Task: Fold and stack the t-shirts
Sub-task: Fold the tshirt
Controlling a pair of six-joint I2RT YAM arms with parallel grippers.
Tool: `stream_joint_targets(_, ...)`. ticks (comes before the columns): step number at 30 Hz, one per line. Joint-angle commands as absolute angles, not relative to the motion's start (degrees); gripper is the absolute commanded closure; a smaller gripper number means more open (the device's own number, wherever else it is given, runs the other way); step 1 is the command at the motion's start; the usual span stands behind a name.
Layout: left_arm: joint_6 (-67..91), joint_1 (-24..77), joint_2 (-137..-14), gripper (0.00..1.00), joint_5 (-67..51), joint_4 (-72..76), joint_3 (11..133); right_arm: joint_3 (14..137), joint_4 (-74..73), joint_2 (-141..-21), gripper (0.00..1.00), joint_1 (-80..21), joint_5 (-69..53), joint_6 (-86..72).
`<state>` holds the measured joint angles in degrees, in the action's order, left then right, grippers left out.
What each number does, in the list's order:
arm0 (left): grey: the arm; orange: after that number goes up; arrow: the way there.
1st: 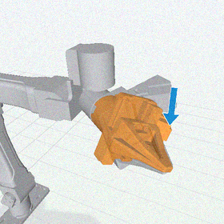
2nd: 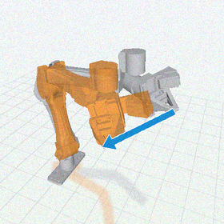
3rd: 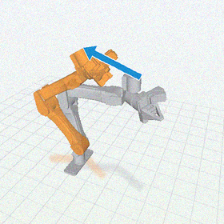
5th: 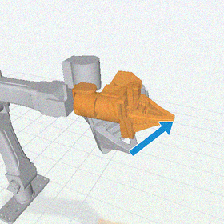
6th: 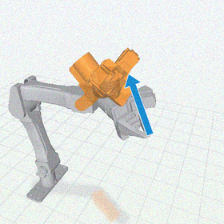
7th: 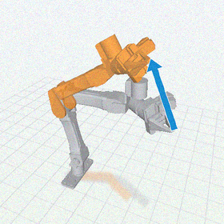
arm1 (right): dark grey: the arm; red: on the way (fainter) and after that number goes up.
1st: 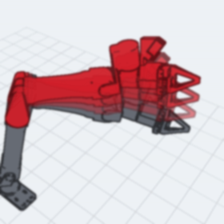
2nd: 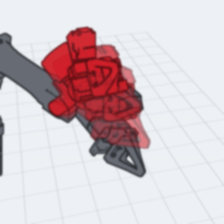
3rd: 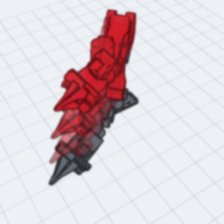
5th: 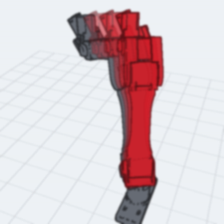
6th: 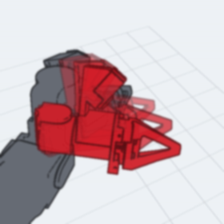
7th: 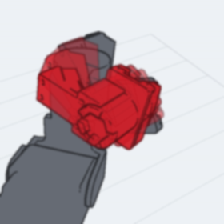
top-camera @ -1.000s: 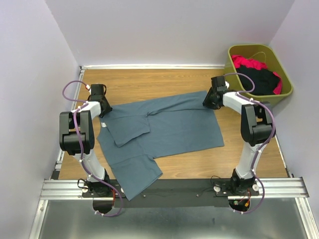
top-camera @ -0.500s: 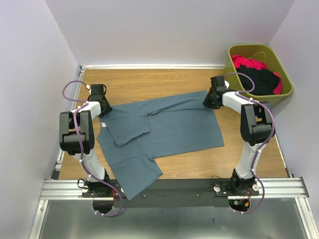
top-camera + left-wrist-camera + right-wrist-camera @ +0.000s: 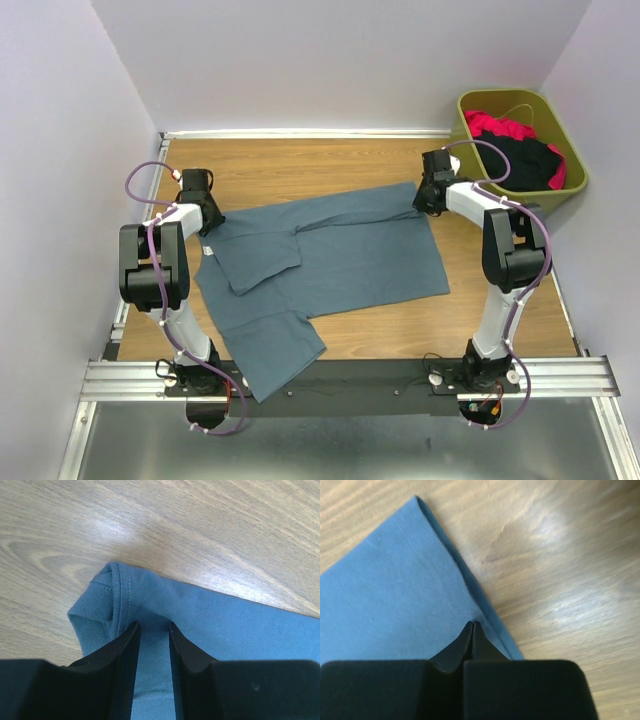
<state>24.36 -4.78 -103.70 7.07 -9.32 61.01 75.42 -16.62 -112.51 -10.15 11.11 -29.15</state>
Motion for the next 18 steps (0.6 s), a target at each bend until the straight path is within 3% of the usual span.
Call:
stream_joint_targets(1,23.2,-5.4,-104.2,0.62,8.9,-11.7,60.4,78.0,-17.8,-111.3,1.00,-10.1,15.9,-25.2)
stream_joint_targets(9,23.3,-5.4,-104.1,0.62,9.1,-11.9,60.2,78.2,-18.7,-111.8,0.99,-10.1,14.0,-23.3)
stream_joint_targets(15,23.3,-5.5,-103.5,0.55,7.7,-11.4,60.1,77.5,-19.1,-112.3,0.87,-10.1,13.0,-23.4)
stream_joint_targets(18,23.3,-5.4,-102.7,0.48,6.0,-11.0,60.4,78.8,-19.8,-111.4,0.76,-10.2,11.9,-23.0)
